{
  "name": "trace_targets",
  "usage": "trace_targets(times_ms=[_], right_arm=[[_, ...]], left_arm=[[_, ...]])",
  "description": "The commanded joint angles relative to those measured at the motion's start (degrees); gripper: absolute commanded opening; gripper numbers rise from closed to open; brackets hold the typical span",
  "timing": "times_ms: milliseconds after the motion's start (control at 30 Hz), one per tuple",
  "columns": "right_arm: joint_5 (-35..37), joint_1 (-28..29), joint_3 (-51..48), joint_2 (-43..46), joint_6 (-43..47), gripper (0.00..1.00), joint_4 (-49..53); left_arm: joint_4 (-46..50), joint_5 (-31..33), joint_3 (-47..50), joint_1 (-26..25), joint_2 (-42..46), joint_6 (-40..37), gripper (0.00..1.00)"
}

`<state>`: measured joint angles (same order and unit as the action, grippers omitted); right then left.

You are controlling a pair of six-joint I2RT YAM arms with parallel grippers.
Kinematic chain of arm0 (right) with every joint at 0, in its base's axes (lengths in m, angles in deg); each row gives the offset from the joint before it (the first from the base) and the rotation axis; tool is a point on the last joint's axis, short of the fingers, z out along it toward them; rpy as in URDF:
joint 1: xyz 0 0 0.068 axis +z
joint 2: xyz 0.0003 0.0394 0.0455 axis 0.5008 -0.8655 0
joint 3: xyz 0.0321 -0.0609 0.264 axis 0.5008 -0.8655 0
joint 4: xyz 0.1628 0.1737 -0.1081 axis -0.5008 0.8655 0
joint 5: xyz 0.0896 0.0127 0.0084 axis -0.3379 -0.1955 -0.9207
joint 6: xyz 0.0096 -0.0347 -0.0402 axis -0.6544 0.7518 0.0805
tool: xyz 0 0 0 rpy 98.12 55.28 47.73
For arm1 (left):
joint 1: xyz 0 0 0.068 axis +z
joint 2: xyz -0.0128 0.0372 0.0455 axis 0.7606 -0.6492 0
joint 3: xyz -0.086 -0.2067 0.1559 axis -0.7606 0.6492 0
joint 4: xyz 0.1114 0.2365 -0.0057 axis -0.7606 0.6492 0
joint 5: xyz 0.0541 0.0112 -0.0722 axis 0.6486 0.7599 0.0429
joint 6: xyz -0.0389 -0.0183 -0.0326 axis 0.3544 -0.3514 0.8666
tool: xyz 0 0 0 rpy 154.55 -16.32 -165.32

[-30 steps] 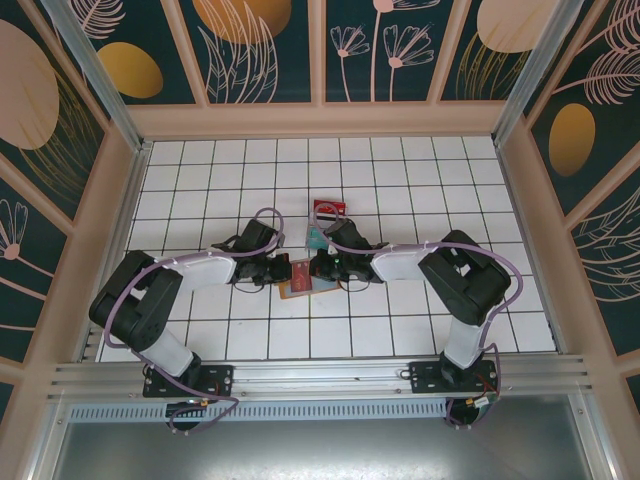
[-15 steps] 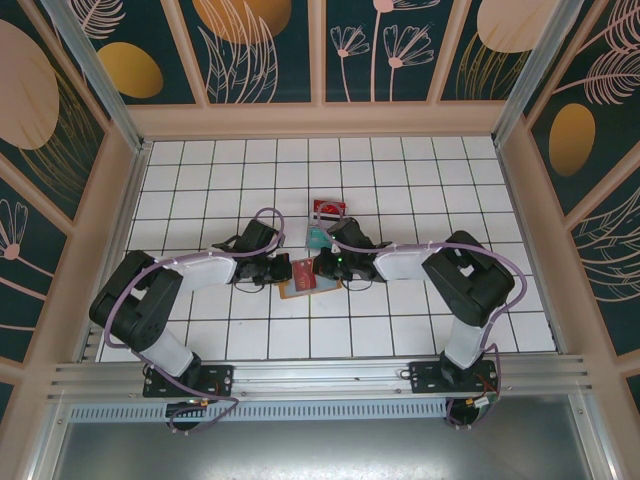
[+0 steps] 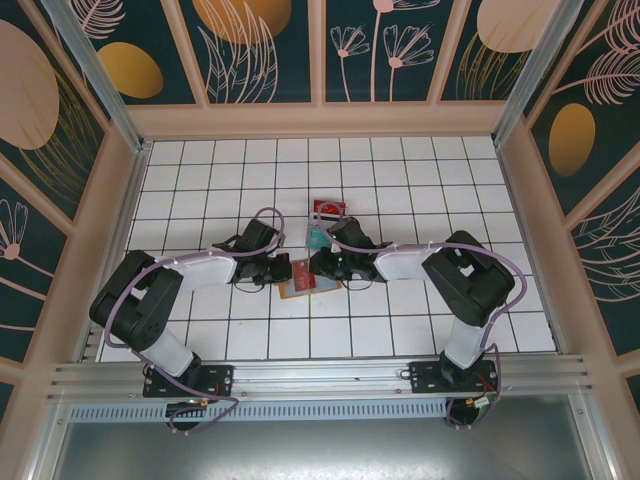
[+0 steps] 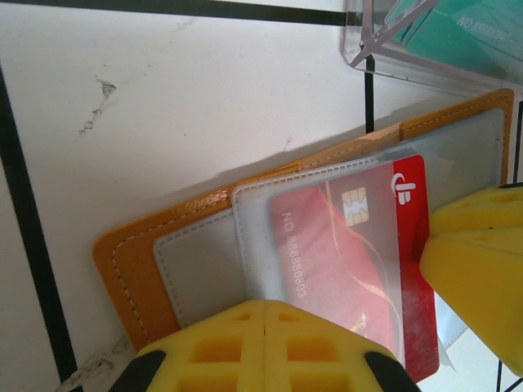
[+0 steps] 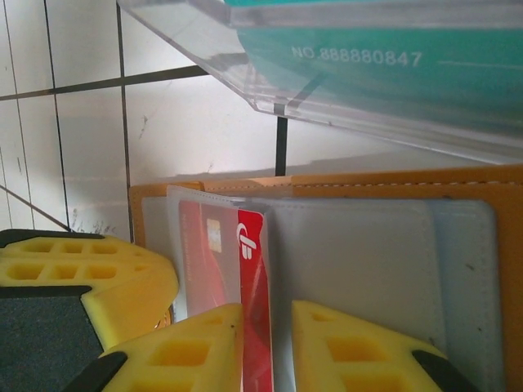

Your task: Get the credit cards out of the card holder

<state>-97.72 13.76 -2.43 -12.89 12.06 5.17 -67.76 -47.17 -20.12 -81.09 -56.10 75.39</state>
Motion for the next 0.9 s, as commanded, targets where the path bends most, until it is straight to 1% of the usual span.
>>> trace_targets(times_ms=[0,167,233,600,867], right_arm=[[-1.30,-0.04,-0.57,-1.80,0.02,0.22,-0.64],[-0.82,-0.04,-0.91,-1.92,-0.13,0.08,-0.09],[-0.64,-0.30,-1.47,-1.47,-0.15,0.00,-0.09],[2.17,-2.36,-6.03,3.35,-0.18,0.00,0.71],[2.65,-5.55,-8.06,8.07,2.87,0.00,3.36]], left_arm=[[5.20,4.53,0.63,0.46,-2.19,-1.10,0.00],[5.29,4.74,0.58,0.49,-2.00,-0.95,0.00],[5.35,4.84,0.63,0.46,-2.04,-0.87,0.00],[5.33,4.93,0.76,0.53,-2.00,-1.03,0.00],[5.28,4.84,0.94,0.47,-1.65,-1.03,0.00]])
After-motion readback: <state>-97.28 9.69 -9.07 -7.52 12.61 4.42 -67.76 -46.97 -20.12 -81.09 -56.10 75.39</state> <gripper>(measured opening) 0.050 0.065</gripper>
